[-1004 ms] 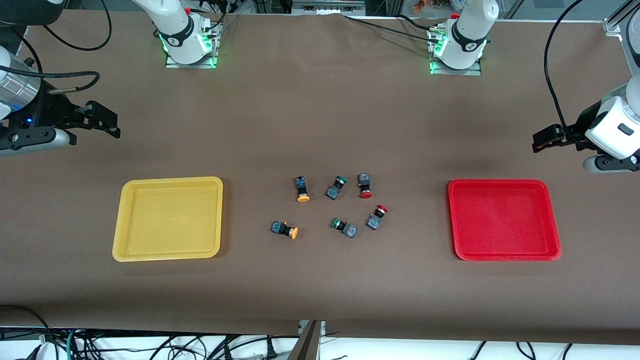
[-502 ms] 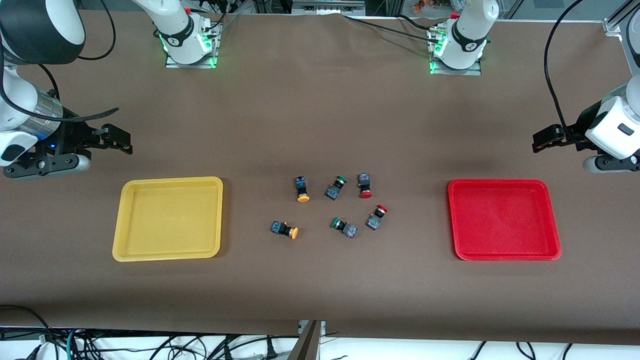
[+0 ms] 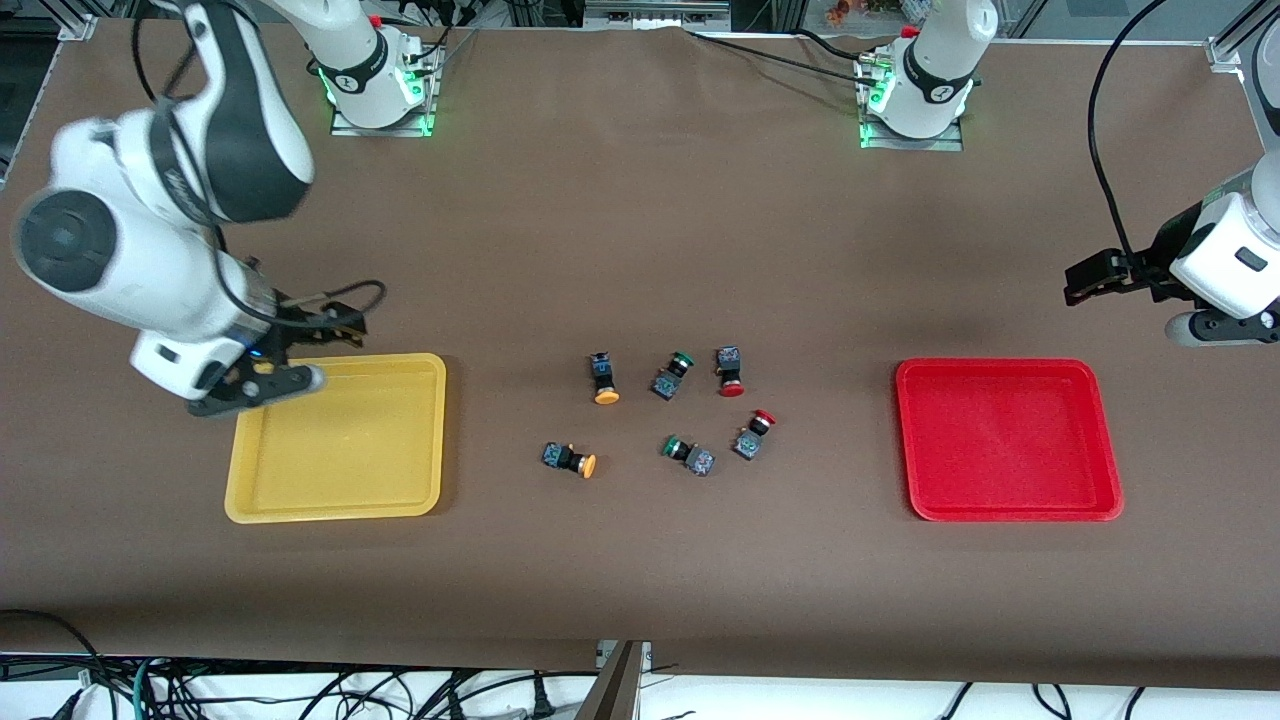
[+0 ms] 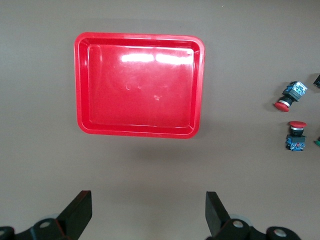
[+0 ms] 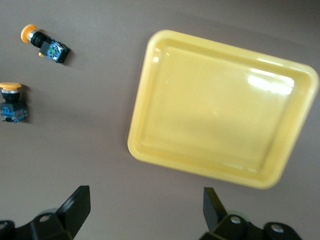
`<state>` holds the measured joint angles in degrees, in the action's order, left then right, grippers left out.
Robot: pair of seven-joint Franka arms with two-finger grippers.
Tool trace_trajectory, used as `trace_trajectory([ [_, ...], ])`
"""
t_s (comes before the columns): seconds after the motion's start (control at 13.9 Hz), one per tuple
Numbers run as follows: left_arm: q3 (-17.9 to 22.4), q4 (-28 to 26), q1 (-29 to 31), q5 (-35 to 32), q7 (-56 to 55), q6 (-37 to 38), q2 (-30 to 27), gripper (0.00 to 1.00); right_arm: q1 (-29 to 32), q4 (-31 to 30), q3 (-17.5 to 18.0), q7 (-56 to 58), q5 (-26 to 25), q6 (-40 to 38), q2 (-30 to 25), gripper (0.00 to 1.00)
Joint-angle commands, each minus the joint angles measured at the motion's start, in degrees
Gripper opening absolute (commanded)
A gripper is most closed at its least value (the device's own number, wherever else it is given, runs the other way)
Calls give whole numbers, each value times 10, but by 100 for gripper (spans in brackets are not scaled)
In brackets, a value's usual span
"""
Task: Place red and yellow buttons in trays
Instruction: 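Grasp a yellow button with the right gripper while the left gripper reaches a red button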
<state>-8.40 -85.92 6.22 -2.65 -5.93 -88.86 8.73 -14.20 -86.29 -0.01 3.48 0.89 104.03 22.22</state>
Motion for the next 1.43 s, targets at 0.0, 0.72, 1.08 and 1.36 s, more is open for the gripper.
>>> trace_trajectory([
  [0.0,-1,16,-1,5,10,7,10,100,-22,12,-3,6,-4,80,68,100],
  [0.72,-19,52,-10,9,14,4,72,100,-101,35,30,69,5,366,244,100],
  [1.08,-22,54,-79,35,-7,-36,146,100,-126,84,28,94,-7,373,280,100],
  [1.36,-22,52,-126,44,-24,-97,211,100,-130,90,28,142,-13,414,300,100],
])
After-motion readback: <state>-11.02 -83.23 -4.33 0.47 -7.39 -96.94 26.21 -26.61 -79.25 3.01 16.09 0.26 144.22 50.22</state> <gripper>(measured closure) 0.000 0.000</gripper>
